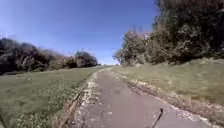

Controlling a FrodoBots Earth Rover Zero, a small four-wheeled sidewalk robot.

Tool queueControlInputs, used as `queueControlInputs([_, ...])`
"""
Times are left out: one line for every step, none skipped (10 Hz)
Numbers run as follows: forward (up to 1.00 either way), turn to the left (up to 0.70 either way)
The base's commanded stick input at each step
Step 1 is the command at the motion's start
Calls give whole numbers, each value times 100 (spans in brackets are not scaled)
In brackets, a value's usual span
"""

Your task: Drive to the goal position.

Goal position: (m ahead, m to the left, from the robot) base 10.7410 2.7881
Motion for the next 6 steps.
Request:
queueControlInputs([100,0])
queueControlInputs([100,0])
queueControlInputs([100,0])
queueControlInputs([100,7])
queueControlInputs([100,26])
queueControlInputs([100,27])
